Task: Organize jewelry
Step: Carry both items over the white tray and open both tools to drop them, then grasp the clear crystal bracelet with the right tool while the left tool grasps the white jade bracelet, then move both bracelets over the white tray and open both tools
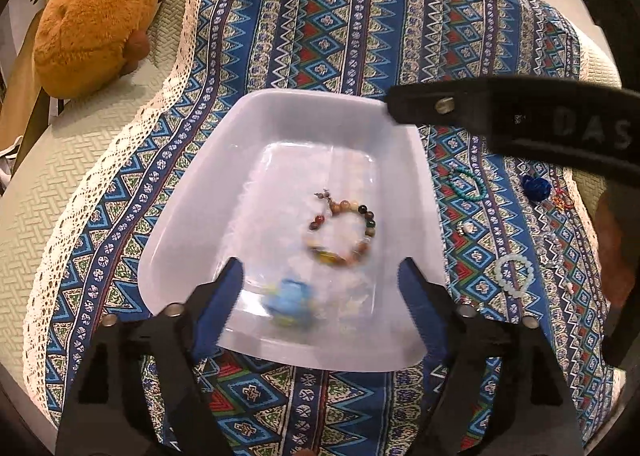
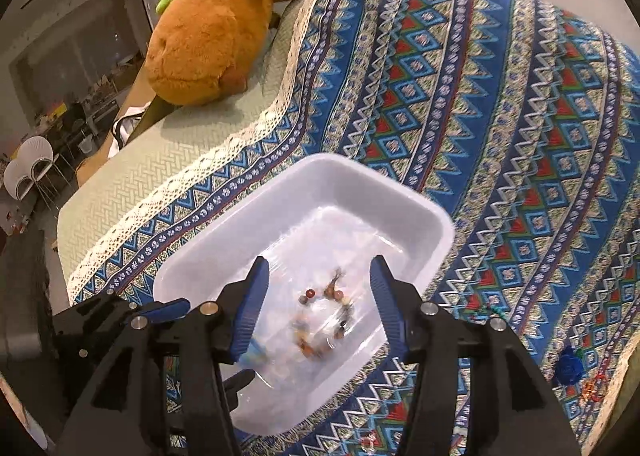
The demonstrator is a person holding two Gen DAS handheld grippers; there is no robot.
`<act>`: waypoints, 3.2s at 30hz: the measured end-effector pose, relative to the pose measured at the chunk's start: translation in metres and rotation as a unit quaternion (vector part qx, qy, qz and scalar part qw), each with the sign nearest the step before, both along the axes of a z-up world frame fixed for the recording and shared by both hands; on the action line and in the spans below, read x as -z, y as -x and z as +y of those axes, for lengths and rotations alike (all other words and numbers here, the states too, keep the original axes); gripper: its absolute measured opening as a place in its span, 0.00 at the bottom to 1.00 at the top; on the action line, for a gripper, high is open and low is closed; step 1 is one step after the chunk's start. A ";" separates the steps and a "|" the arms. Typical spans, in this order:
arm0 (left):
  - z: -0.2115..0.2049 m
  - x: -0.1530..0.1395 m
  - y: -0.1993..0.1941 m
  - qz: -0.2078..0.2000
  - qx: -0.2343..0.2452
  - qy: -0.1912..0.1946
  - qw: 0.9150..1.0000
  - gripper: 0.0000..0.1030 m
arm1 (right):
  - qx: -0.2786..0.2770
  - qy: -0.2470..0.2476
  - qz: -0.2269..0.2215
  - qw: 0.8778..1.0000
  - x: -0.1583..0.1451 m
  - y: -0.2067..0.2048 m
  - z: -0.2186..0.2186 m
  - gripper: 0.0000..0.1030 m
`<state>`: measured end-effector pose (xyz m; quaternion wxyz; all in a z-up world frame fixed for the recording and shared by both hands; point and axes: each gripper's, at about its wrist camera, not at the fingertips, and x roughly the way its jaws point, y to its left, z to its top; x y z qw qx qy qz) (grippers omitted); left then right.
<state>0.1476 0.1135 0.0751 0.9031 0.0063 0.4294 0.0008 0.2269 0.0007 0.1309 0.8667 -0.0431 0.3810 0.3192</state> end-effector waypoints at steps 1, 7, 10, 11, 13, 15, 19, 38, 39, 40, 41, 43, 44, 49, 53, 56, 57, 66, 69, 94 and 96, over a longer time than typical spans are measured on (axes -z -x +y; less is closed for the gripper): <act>-0.002 -0.001 0.002 -0.002 0.004 0.002 1.000 0.79 | 0.007 0.001 -0.011 1.000 -0.006 0.003 -0.011 0.51; -0.046 -0.006 0.015 -0.019 0.067 0.027 0.997 0.79 | 0.093 0.013 -0.031 0.995 -0.017 0.022 -0.115 0.51; -0.076 0.000 0.021 -0.023 0.102 0.034 0.994 0.79 | 0.137 0.033 -0.018 0.990 -0.005 0.030 -0.164 0.51; -0.087 0.005 0.023 -0.022 0.114 0.038 0.992 0.79 | 0.152 0.039 -0.009 0.988 0.002 0.033 -0.182 0.51; -0.105 0.015 0.025 -0.014 0.134 0.045 0.990 0.79 | 0.172 0.047 0.009 0.984 0.017 0.038 -0.207 0.51; -0.123 0.025 0.025 -0.006 0.150 0.046 0.988 0.79 | 0.189 0.054 0.026 0.980 0.034 0.042 -0.227 0.51; -0.156 0.044 0.023 0.002 0.185 0.040 0.982 0.79 | 0.211 0.060 0.059 0.974 0.067 0.046 -0.255 0.51; -0.218 0.110 -0.015 0.055 0.246 -0.028 0.967 0.62 | 0.189 0.085 0.113 0.972 0.134 0.017 -0.243 0.51; -0.217 0.111 -0.016 0.055 0.246 -0.022 0.967 0.60 | 0.188 0.088 0.113 0.972 0.135 0.017 -0.242 0.51; -0.217 0.111 -0.016 0.056 0.248 -0.014 0.967 0.54 | 0.187 0.093 0.115 0.971 0.137 0.016 -0.242 0.51; -0.215 0.112 -0.017 0.056 0.249 -0.003 0.967 0.49 | 0.185 0.097 0.120 0.971 0.141 0.015 -0.241 0.51; -0.215 0.113 -0.016 0.051 0.250 -0.011 0.967 0.36 | 0.180 0.102 0.130 0.970 0.148 0.014 -0.237 0.51; -0.215 0.113 -0.015 0.049 0.252 -0.014 0.966 0.30 | 0.178 0.112 0.127 0.969 0.152 0.015 -0.234 0.51; -0.219 0.116 -0.014 0.053 0.251 -0.012 0.967 0.08 | 0.172 0.139 0.103 0.970 0.153 0.019 -0.223 0.10; -0.216 0.113 -0.016 0.060 0.248 -0.002 0.967 0.07 | 0.174 0.126 0.104 0.971 0.149 0.019 -0.221 0.10; -0.213 0.107 -0.013 0.061 0.247 -0.006 0.967 0.07 | 0.175 0.107 0.101 0.974 0.137 0.023 -0.226 0.10; -0.210 0.103 -0.011 0.061 0.247 -0.006 0.967 0.07 | 0.174 0.103 0.096 0.975 0.129 0.024 -0.225 0.10; -0.173 0.045 0.011 0.038 0.220 0.002 0.975 0.07 | 0.135 0.076 0.044 0.987 0.057 0.033 -0.198 0.10; -0.156 0.024 0.016 0.031 0.202 0.002 0.979 0.08 | 0.111 0.064 0.031 0.991 0.038 0.028 -0.176 0.10; 0.009 0.017 -0.006 0.032 0.040 -0.036 0.998 0.08 | -0.067 0.020 0.038 0.997 0.016 -0.016 0.026 0.11; 0.012 0.020 -0.010 0.043 0.035 -0.031 0.998 0.24 | -0.076 0.021 0.053 0.996 0.021 -0.019 0.027 0.12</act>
